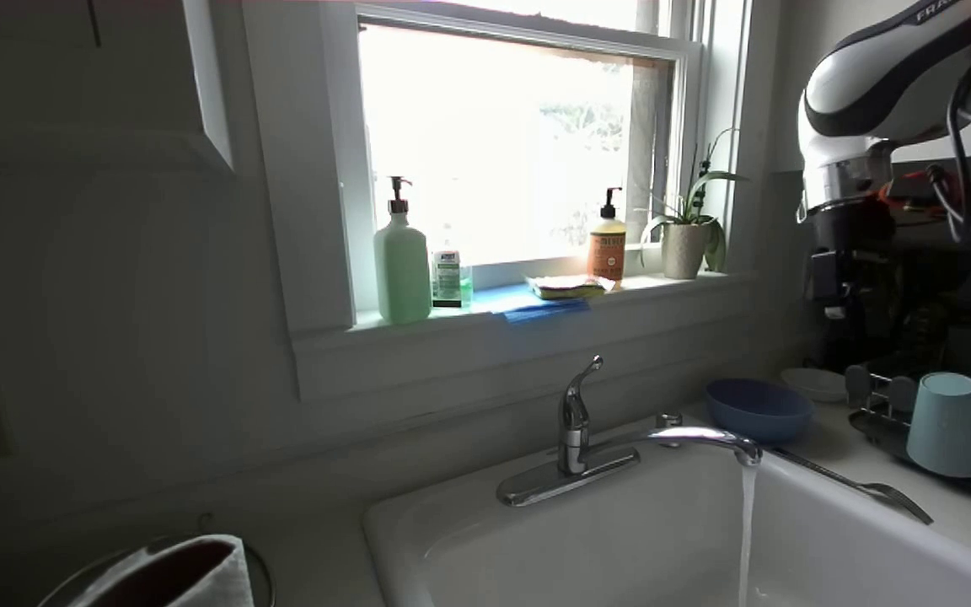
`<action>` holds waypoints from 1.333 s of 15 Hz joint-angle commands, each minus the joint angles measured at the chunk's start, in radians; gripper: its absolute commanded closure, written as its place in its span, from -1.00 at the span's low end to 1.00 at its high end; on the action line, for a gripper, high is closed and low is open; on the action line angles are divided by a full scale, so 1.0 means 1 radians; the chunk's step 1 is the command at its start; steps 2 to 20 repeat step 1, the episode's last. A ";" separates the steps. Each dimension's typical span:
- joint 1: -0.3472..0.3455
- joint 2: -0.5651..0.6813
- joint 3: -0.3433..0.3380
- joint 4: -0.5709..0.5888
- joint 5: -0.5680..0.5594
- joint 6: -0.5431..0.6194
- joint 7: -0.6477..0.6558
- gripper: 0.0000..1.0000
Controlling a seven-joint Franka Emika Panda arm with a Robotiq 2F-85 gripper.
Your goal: Put the blue bowl under the running water and pour out its contents into the sink twice and then put the bowl back on the sink
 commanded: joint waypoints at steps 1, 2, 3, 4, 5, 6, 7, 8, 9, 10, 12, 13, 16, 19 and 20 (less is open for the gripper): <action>0.011 -0.005 -0.012 0.002 0.002 -0.005 -0.005 -1.00; 0.011 -0.005 -0.012 0.002 0.002 -0.005 -0.005 -1.00; 0.011 -0.005 -0.012 0.002 0.002 -0.005 -0.005 -1.00; 0.011 -0.005 -0.012 0.002 0.002 -0.005 -0.005 -1.00; 0.011 -0.005 -0.012 0.002 0.002 -0.005 -0.005 -1.00; 0.011 -0.005 -0.012 0.002 0.002 -0.005 -0.005 -1.00; 0.011 -0.005 -0.012 0.002 0.002 -0.005 -0.005 -1.00; 0.011 -0.005 -0.012 0.002 0.002 -0.005 -0.005 -1.00; 0.011 -0.005 -0.012 0.002 0.002 -0.005 -0.005 -1.00; 0.011 -0.005 -0.012 0.002 0.002 -0.005 -0.005 -1.00; 0.011 -0.005 -0.012 0.002 0.002 -0.005 -0.005 -1.00; 0.011 -0.005 -0.012 0.002 0.002 -0.005 -0.005 -1.00; 0.011 -0.005 -0.012 0.002 0.002 -0.005 -0.005 -1.00; 0.011 -0.005 -0.012 0.002 0.002 -0.005 -0.005 -1.00; 0.011 -0.005 -0.012 0.002 0.002 -0.005 -0.005 -1.00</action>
